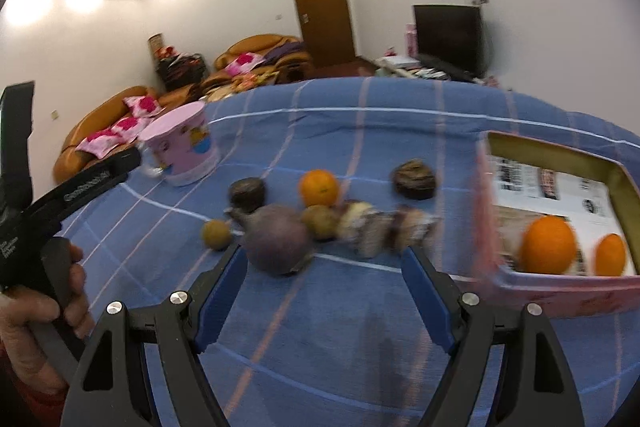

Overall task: Organize fruits
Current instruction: 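Move the right gripper back toward the purple fruit, then grasp the purple fruit with the right gripper while the left grasps a brown fruit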

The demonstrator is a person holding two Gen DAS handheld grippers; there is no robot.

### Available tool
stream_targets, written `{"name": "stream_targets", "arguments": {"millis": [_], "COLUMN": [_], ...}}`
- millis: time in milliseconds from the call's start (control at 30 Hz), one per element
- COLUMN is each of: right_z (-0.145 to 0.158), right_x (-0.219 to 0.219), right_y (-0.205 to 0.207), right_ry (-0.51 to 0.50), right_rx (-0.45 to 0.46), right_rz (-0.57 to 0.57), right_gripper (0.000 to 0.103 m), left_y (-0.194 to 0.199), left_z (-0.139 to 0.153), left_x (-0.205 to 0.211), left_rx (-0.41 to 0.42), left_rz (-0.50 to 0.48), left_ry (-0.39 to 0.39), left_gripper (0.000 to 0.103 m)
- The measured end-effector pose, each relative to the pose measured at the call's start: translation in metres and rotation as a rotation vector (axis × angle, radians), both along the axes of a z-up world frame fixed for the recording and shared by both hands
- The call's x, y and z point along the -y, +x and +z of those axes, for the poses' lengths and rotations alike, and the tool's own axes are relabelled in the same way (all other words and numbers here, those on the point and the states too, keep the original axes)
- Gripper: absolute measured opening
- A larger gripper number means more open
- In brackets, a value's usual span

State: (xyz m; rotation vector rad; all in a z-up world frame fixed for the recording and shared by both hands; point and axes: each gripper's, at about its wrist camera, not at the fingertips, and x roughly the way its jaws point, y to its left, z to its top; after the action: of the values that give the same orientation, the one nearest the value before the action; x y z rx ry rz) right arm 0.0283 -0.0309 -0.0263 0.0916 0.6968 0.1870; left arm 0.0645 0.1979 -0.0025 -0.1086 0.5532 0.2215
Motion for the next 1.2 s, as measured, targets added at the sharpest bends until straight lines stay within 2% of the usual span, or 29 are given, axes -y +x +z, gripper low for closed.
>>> {"name": "stream_targets", "arguments": {"millis": [100, 233, 400, 467, 667, 867, 1067, 1200], "right_z": [-0.004, -0.016, -0.026, -0.027, -0.026, -0.011, 0.007, 0.015], "right_x": [-0.013, -0.024, -0.024, -0.023, -0.016, -0.007, 0.010, 0.026], "right_y": [0.012, 0.031, 0.046, 0.048, 0.039, 0.016, -0.020, -0.037], "right_ry": [-0.004, 0.027, 0.088, 0.092, 0.119, 0.121, 0.044, -0.027], "right_rx": [-0.031, -0.115, -0.177, -0.179, -0.175, -0.089, 0.029, 0.087], "right_rz": [0.012, 0.013, -0.010, -0.020, -0.002, -0.009, -0.037, -0.074], "right_gripper": [0.079, 0.062, 0.060, 0.054, 0.053, 0.053, 0.053, 0.053], "left_y": [0.002, 0.002, 0.001, 0.001, -0.001, -0.001, -0.005, -0.005], "left_z": [-0.003, -0.003, -0.003, -0.004, -0.006, -0.006, -0.007, -0.013], "left_x": [0.006, 0.012, 0.014, 0.017, 0.022, 0.026, 0.044, 0.059], "left_rx": [-0.017, -0.030, -0.032, -0.034, -0.035, -0.037, -0.045, -0.082], "left_rz": [-0.028, -0.040, -0.044, -0.052, -0.075, -0.106, -0.229, -0.320], "left_ry": [0.035, 0.064, 0.063, 0.075, 0.101, 0.110, 0.122, 0.148], "left_gripper": [0.103, 0.103, 0.103, 0.103, 0.103, 0.103, 0.102, 0.102]}}
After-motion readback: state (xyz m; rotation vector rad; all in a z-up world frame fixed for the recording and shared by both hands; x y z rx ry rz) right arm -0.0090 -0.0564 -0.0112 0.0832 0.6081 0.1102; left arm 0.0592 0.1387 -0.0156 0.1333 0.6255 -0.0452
